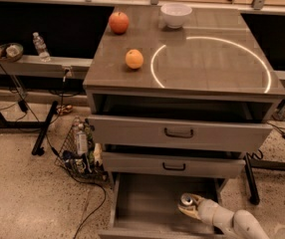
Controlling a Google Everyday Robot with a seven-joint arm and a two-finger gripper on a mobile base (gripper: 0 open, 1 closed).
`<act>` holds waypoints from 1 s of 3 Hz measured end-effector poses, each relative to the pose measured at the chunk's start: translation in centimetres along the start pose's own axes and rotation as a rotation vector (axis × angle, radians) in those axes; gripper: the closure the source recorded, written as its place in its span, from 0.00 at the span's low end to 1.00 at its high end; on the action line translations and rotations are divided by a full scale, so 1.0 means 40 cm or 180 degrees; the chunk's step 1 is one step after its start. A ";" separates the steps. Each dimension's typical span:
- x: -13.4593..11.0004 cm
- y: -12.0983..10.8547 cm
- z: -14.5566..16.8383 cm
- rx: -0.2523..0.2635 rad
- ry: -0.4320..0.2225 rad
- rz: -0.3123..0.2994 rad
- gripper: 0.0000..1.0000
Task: Place redbull can into bottom drawer
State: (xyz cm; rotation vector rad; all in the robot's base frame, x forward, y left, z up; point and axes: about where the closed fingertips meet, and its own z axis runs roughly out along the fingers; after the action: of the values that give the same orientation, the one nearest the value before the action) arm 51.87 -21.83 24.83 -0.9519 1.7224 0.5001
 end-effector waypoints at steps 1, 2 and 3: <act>0.045 -0.023 0.066 -0.0051 0.0101 -0.0122 1.00; 0.089 -0.032 0.117 -0.0107 0.0264 -0.0214 0.82; 0.138 -0.044 0.133 -0.0106 0.0473 -0.0241 0.51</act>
Offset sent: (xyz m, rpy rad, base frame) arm 0.0489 0.0144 -0.0754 -0.1773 0.0319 0.0612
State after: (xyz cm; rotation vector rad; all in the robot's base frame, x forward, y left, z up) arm 55.76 -20.98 18.03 -1.0971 1.8076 0.4184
